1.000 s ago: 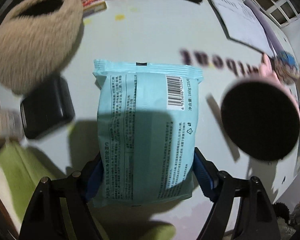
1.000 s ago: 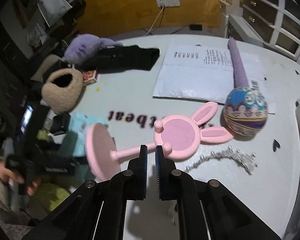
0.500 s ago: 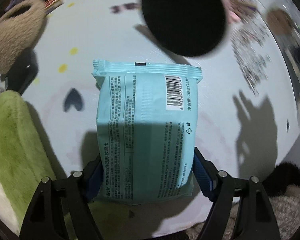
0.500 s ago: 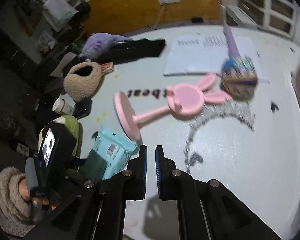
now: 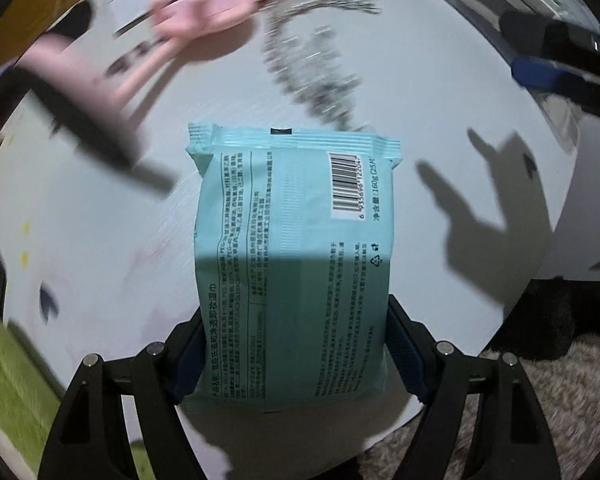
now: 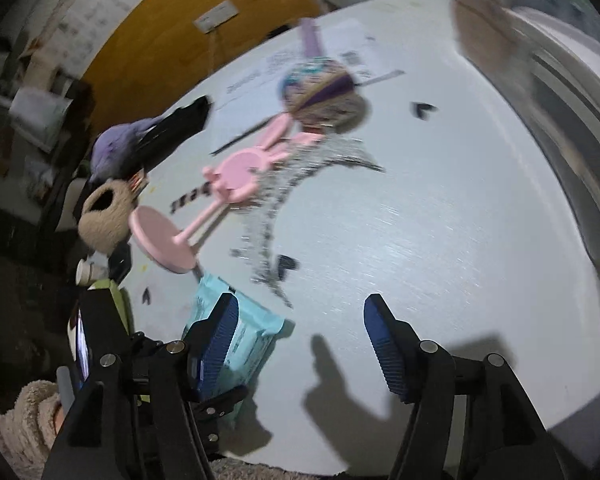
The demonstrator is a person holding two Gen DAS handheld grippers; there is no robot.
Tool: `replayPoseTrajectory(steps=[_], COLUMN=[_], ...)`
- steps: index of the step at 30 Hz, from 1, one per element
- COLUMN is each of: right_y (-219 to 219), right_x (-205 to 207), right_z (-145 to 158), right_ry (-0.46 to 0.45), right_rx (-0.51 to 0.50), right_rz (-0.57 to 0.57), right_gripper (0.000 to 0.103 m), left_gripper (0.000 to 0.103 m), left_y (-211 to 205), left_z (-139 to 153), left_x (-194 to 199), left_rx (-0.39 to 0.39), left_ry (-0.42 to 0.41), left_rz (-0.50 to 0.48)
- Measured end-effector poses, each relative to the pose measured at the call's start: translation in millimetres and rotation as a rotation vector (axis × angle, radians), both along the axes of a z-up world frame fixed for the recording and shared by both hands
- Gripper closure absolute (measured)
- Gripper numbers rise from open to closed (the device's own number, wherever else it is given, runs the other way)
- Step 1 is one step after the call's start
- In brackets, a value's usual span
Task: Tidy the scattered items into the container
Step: 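Close the left gripper on the wipes packet and lift it, then hold the light blue wipes packet in the left gripper while the right gripper closes on it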
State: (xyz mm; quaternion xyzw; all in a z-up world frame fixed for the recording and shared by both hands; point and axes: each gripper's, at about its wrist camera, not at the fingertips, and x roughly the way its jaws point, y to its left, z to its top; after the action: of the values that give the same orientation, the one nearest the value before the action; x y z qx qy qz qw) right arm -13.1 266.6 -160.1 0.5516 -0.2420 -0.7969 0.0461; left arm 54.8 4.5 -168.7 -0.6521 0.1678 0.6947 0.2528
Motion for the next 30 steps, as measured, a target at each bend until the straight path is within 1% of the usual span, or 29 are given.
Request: replayPoseTrajectory(steps=[6,9,10,11,12,13,16,19,20,22,23,24,26,29,30], right_y=[41,55,58,60,61,61,56,50,48,46,45,44,43,41,40], right_x=[25,35,37,38,39,38,33,25,23,18,17,16,13,9,8], right_z=[-17,-25,-26,-27,-28,-28,-29,-32,-33,-39,-42,-44,-48,-50,-49], right_ry=[-0.080,-0.118,-0.119,-0.117,-0.112,-0.108,-0.098,-0.096,-0.100,-0.115,-0.123,-0.131,-0.143,-0.149,-0.149], right_rx=[-0.026,-0.031,-0.036,-0.039,-0.042,-0.040,-0.019,0.032,0.046,0.065,0.070,0.074,0.077,0.087,0.090], right_rz=[-0.155,-0.218,-0.226,-0.229,-0.227,-0.222,-0.187,-0.146,-0.134,-0.117,-0.110,-0.105,-0.095,-0.076,-0.069], right_gripper=[0.038,0.038,0.040,0.043,0.050,0.053,0.058,0.059,0.059,0.059,0.059,0.059,0.059,0.059,0.059], left_gripper=[0.024,0.024,0.023,0.022,0.022,0.022,0.022,0.022,0.022,0.021,0.021,0.022,0.022,0.022,0.022], left_y=[30,38,37,36,33,28,10,-30,-45,-80,-81,-68,-44,-25,-23], left_z=[8,14,16,19,21,24,37,55,56,37,43,39,11,-17,-22], left_x=[-5,-6,-5,-5,-4,-2,-3,-7,-11,-58,-70,-77,-75,-66,-65], left_rx=[0.012,0.057,0.084,0.112,0.136,0.157,0.190,0.207,0.199,0.158,0.124,0.092,0.030,-0.026,-0.037], left_ry=[-0.003,-0.026,-0.048,-0.070,-0.087,-0.102,-0.094,-0.057,-0.037,0.014,0.041,0.060,0.091,0.096,0.094], left_rz=[-0.023,-0.006,0.001,0.008,0.010,0.007,0.000,0.047,0.067,0.112,0.136,0.150,0.165,0.163,0.159])
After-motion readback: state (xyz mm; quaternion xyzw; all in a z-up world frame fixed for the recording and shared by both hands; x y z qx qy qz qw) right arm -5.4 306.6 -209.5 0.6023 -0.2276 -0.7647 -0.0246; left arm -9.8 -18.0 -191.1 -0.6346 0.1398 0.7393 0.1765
